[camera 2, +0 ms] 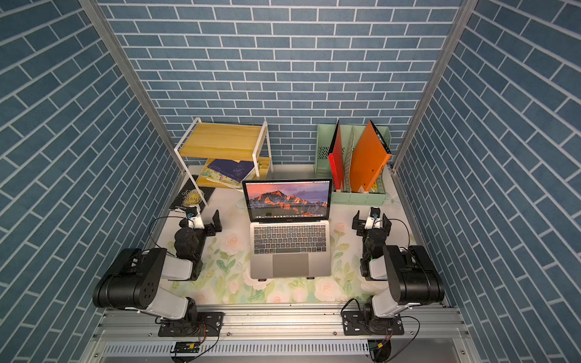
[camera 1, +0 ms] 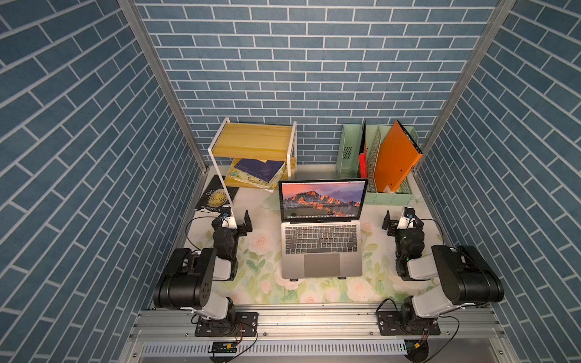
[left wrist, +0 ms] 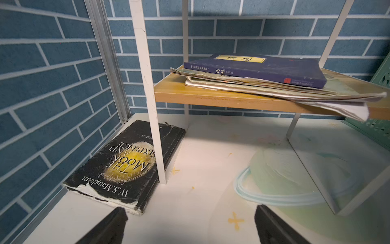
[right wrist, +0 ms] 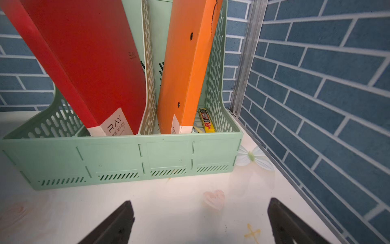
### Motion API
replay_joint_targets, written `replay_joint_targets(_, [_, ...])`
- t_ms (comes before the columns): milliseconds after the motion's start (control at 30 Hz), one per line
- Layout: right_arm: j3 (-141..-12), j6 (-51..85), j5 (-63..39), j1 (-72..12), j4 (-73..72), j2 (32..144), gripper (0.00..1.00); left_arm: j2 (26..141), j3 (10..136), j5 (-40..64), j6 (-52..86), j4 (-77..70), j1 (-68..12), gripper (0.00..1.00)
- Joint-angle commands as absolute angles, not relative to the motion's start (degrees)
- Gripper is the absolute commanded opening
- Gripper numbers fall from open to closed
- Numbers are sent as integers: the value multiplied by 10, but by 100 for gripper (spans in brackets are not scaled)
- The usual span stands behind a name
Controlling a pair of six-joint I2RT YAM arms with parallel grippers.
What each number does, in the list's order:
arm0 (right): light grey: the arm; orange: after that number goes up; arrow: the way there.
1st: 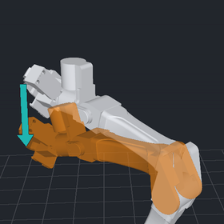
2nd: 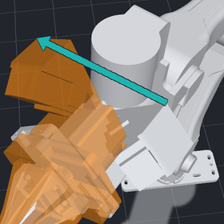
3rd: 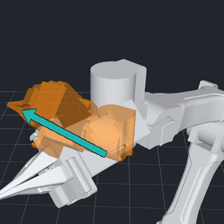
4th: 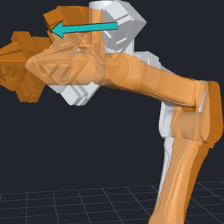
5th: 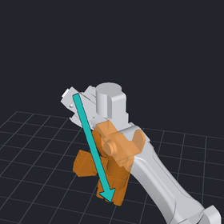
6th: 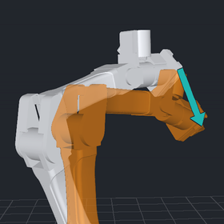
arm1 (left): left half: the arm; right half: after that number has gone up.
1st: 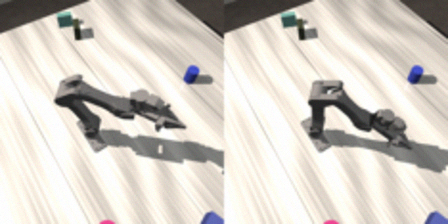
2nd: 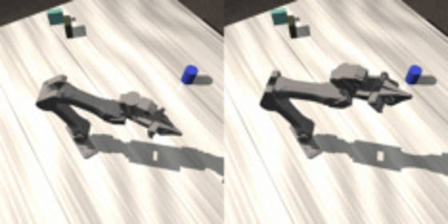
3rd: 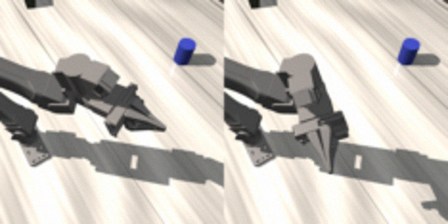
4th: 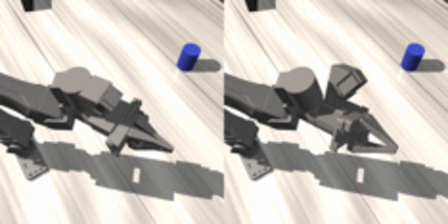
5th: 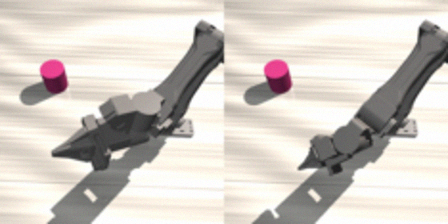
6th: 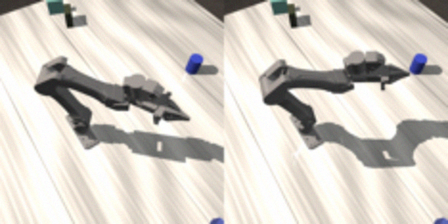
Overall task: Close the laptop lid and set it aside
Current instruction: Close the lid of the laptop.
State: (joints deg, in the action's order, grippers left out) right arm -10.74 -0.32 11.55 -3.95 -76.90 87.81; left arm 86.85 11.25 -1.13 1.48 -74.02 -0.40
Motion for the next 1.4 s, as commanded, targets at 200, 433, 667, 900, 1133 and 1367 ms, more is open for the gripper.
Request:
replay_joint_targets(200, [-107,-2,108,-38,-769,876,100,868,118,-7,8,-744,-6,100])
replay_joint_targets(433, [-108,-3,108,-38,-767,875,100,868,117,-7,8,-743,-6,100])
replay_joint_targets(667, [-139,1,89,-38,-610,779,100,868,118,-7,8,-743,-5,100])
replay_joint_targets(900, [-154,18,-34,-39,-424,605,100,868,118,-7,8,-743,-6,100])
replay_joint_targets(1133, [-228,151,12,-38,-170,443,100,723,142,-62,51,-594,-5,100])
replay_joint_targets(1367, [-279,162,-141,-37,-138,387,100,518,242,-7,268,-237,-4,100])
